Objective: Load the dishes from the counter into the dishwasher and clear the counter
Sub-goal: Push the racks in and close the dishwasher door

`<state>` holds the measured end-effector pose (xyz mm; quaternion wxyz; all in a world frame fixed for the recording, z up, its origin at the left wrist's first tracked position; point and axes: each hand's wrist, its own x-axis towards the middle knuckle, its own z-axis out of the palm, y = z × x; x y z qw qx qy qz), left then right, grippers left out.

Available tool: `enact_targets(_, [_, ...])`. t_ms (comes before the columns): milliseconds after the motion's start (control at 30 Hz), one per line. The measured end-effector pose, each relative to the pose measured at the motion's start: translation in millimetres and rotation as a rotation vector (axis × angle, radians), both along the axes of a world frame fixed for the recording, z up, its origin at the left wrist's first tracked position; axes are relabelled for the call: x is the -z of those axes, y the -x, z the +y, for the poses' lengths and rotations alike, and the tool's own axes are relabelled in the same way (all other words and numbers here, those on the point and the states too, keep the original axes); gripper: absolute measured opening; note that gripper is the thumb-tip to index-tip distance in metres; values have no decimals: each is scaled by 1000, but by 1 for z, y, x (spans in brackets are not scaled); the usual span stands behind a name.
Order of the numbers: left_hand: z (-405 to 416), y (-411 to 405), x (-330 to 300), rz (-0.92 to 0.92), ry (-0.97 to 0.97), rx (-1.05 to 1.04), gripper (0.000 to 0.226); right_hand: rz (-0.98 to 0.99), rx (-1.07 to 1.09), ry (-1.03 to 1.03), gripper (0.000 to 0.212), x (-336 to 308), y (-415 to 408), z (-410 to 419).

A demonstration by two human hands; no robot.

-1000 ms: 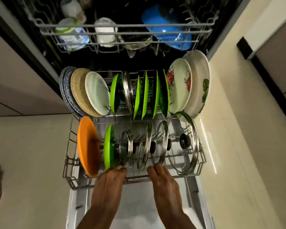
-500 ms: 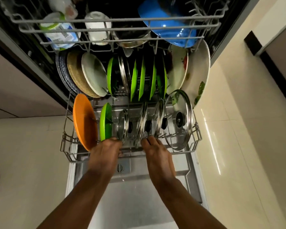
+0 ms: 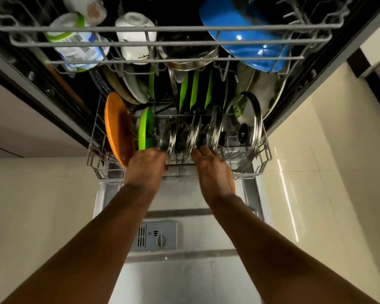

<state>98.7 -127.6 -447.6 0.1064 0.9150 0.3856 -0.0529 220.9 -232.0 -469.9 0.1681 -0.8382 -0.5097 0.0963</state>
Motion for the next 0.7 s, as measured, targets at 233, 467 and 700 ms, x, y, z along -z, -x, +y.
enact_targets(233, [48,-34,2,-35,23,-23,8,8,30,-50,49,9,-28,44])
enact_targets(467, [82,-58,5,-129,7,-28,11,-93,13,-99,49,12,-59,77])
enact_targets(700, [112,-82,10,-124,-96,-69,14,-123,33,-96,36,11,-82,111])
